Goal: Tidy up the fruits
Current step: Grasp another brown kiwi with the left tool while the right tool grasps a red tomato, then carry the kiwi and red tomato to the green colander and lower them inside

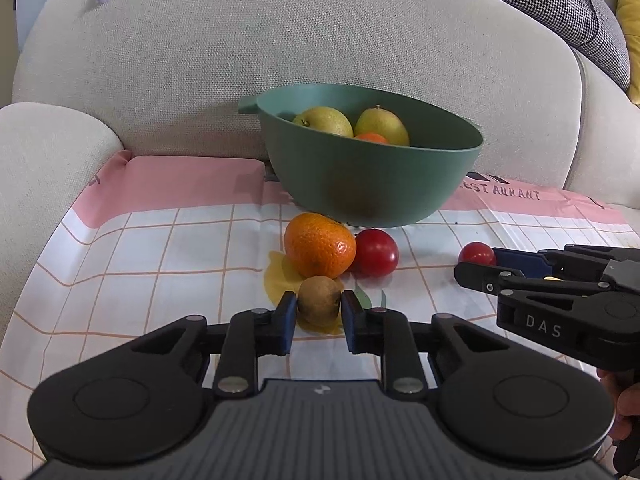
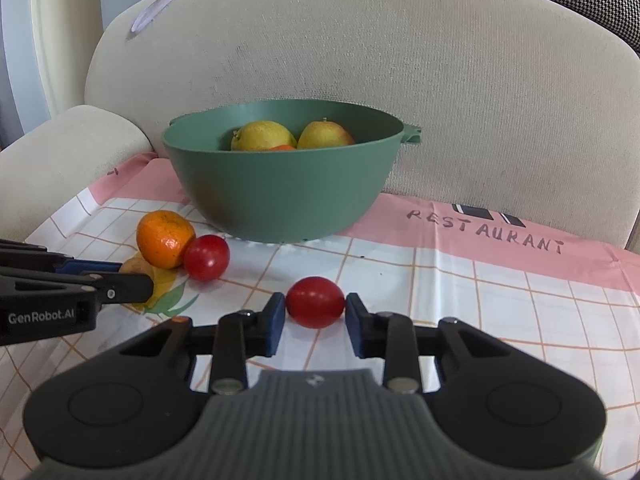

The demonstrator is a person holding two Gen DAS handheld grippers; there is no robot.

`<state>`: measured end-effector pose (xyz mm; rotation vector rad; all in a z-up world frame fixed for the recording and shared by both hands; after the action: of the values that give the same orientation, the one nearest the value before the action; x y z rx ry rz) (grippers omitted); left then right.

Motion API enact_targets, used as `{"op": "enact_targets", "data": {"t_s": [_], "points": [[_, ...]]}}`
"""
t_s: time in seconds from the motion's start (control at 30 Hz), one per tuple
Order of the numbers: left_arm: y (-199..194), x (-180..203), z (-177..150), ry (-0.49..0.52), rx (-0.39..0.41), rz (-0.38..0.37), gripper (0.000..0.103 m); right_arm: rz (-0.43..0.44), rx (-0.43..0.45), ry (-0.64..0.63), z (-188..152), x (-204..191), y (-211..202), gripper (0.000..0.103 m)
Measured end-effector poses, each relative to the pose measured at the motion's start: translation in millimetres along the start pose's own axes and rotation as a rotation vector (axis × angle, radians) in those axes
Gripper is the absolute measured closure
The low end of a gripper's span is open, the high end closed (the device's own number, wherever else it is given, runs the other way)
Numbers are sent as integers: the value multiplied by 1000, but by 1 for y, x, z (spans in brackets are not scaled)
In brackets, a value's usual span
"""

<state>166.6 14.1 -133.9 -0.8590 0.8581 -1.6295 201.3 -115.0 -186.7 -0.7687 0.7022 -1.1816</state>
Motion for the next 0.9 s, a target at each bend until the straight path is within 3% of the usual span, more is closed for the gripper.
{"op": "enact_targets", "data": {"t_s": [0.4, 0.9], "points": [[-19, 7, -3, 18, 10, 3, 77, 25, 9, -29, -3, -8, -17, 74], [-70, 22, 5, 15, 59, -7, 77, 69, 75, -76, -4, -20, -73, 74]]}}
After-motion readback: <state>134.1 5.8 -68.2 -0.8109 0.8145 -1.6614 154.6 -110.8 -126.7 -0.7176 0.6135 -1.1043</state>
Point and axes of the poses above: each gripper's, at about its wrist camera, not at the fingertips, and y roughly the way its jaws point, x to its right, z to its top, the point moved 3 cm from there along y, roughly the way its jaws point, and after that the axes turned 14 degrees about -x, right-handed, at the moved point
